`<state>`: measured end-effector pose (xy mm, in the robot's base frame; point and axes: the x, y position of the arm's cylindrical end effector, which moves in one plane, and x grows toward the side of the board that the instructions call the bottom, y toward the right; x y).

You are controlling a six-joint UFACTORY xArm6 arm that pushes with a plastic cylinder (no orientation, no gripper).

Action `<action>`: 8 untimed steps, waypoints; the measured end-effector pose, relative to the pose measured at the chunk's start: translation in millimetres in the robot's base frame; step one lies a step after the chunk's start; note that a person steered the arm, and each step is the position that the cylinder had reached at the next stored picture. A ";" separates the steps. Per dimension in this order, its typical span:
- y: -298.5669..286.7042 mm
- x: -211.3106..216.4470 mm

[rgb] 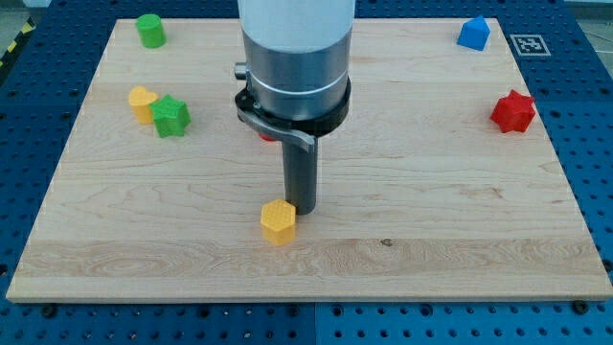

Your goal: Place yellow hexagon left diagonally towards red circle

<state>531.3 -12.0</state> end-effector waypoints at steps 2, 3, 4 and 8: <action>14.4 -12.1; 22.6 -5.0; 22.6 19.6; -34.8 23.3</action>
<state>554.6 -46.8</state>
